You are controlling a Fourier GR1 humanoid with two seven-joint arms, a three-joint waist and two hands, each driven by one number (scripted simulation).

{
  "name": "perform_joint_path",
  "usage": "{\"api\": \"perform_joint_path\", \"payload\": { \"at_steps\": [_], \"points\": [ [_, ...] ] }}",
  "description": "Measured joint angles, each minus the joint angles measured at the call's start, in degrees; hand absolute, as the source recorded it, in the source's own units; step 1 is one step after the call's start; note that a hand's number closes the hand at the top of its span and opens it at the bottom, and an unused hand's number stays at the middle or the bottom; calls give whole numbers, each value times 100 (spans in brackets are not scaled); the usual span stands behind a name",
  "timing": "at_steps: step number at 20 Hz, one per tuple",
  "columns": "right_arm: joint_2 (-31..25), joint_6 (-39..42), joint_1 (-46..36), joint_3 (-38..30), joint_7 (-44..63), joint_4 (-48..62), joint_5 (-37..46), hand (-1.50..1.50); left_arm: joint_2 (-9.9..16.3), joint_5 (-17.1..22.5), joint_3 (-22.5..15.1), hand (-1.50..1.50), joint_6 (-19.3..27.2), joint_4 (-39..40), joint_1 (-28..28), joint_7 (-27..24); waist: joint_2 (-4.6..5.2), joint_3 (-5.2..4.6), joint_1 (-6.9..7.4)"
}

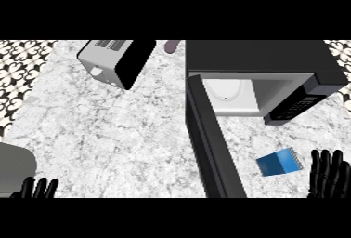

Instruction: Pick up the milk, place it into the microwave and close the microwave

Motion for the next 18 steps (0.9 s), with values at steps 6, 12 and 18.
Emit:
{"api": "perform_joint_path", "payload": {
  "at_steps": [6, 12, 18],
  "points": [
    [-19, 26, -280, -511, -261, 679, -270, -150, 102, 20, -27, -150, 42, -33, 157, -172, 4, -3, -2],
    [-162, 130, -557, -1102, -579, 1380, -507, -150, 195, 89, -28, -150, 54, -52, 250, -264, 6, -3, -3],
    [-425, 458, -914, -1598, -857, 2268, -735, -150, 216, 71, -133, -150, 152, -12, 239, -327, 17, 0, -2]
  ]
}}
